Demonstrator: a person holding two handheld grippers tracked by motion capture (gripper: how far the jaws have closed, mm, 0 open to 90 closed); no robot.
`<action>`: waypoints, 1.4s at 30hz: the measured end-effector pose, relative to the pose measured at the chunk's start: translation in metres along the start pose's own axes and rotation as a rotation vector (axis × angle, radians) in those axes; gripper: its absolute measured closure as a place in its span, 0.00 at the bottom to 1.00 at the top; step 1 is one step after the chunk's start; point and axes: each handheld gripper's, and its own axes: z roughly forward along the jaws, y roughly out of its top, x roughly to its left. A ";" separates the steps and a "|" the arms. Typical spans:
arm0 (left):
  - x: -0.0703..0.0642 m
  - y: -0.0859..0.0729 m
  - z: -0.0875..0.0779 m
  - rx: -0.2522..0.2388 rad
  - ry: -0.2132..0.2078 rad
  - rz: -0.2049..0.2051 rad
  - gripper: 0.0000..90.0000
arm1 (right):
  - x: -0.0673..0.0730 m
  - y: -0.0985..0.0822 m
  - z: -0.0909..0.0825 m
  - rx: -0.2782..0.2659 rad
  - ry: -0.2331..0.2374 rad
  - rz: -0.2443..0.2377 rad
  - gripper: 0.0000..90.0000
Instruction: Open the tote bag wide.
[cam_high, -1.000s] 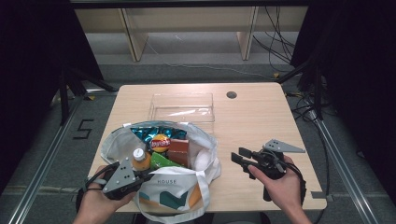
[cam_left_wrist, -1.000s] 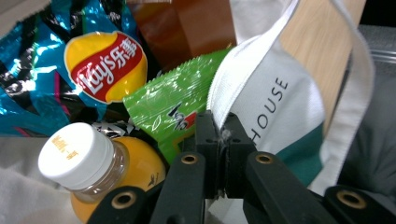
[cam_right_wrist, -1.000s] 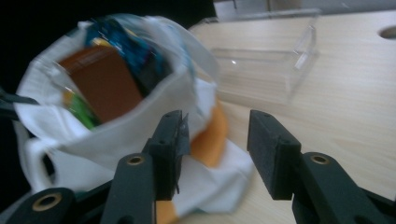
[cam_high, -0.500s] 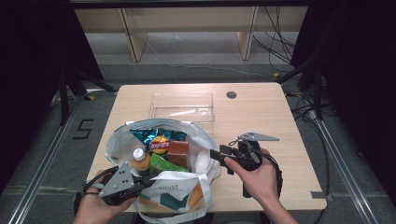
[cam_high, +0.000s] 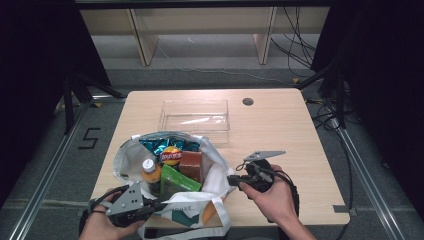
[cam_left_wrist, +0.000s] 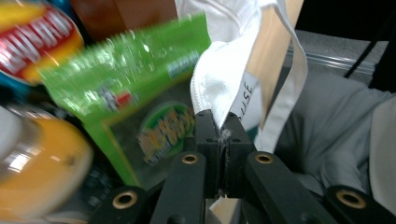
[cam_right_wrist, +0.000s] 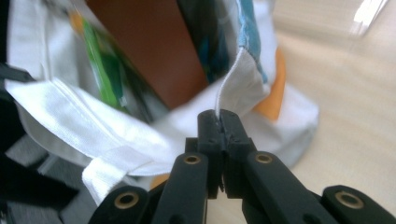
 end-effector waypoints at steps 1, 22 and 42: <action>0.000 -0.002 0.003 0.025 -0.009 0.000 0.97 | 0.000 -0.003 0.006 0.024 -0.012 0.006 0.99; 0.005 -0.012 -0.010 -0.041 0.001 -0.126 0.68 | -0.009 -0.009 0.014 -0.009 -0.029 0.022 0.76; 0.114 -0.003 -0.072 -0.232 0.388 -0.281 0.49 | -0.008 0.041 0.013 -0.174 -0.081 -0.241 0.64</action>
